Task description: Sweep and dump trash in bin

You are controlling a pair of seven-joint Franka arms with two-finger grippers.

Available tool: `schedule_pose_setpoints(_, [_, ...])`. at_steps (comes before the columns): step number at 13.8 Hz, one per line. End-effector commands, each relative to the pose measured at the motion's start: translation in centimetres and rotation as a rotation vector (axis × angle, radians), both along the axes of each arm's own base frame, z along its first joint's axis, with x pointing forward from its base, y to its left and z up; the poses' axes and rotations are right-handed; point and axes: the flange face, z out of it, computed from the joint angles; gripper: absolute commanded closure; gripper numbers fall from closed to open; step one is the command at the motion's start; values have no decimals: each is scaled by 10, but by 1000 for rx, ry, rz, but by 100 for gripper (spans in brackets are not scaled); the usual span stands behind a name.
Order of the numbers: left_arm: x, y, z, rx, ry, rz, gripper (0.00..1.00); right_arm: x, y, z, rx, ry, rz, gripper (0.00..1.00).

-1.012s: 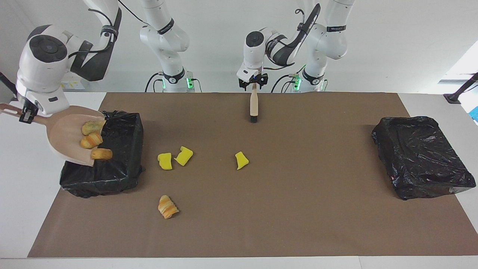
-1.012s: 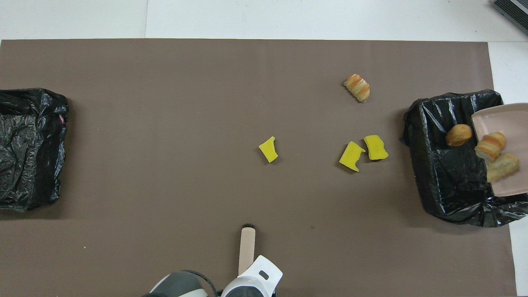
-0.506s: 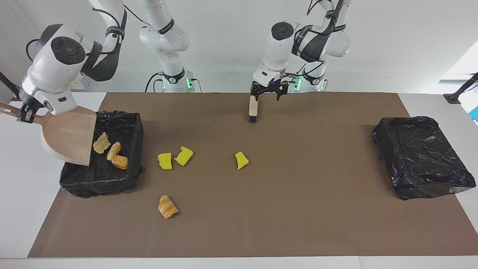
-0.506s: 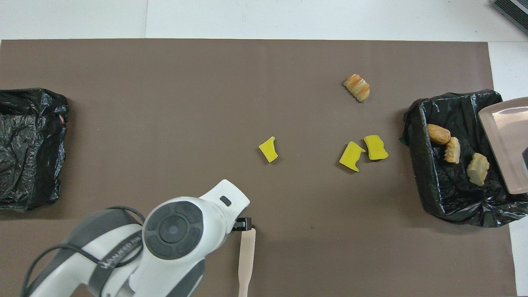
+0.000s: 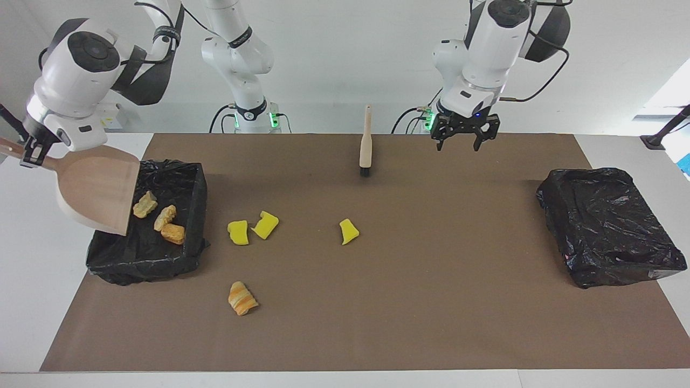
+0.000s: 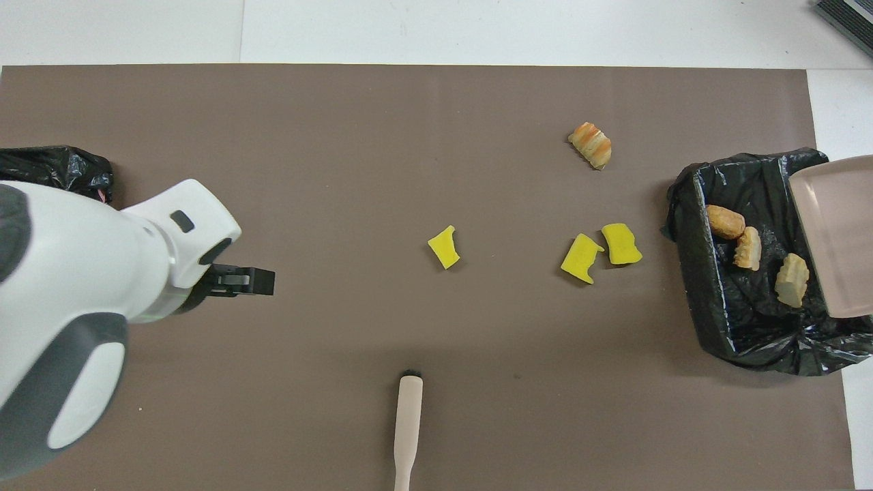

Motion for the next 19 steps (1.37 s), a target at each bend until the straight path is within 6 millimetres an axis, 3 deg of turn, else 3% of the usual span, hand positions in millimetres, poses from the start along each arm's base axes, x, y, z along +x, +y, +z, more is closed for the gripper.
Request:
schedule_pose_setpoints(1, [12,36,52,20,-10,-41,0,-2,9,-6,132,-72,-92,100])
schedule_pose_setpoints(3, [21,63,62,27,37,-46,0,-14,14,-23,331,-176,-317,100])
schedule_pose_setpoints(5, [37,66,69,16,72,-38,0,-21,31,-38,385,-225,-488,100])
schedule_pose_setpoints(8, [55,79,75,11,107,-13,0,-18,85,-56,461,-254,-687,100])
schedule_pose_setpoints(11, [51,79,81,22,96,-64,0,-13,152,-63,515,-336,-902,100])
schedule_pose_setpoints(15, [41,79,83,21,96,-73,0,-2,264,-79,556,-517,-1194,100])
schedule_pose_setpoints(19, [41,80,82,22,100,-61,0,1,379,-101,648,-579,-1423,100])
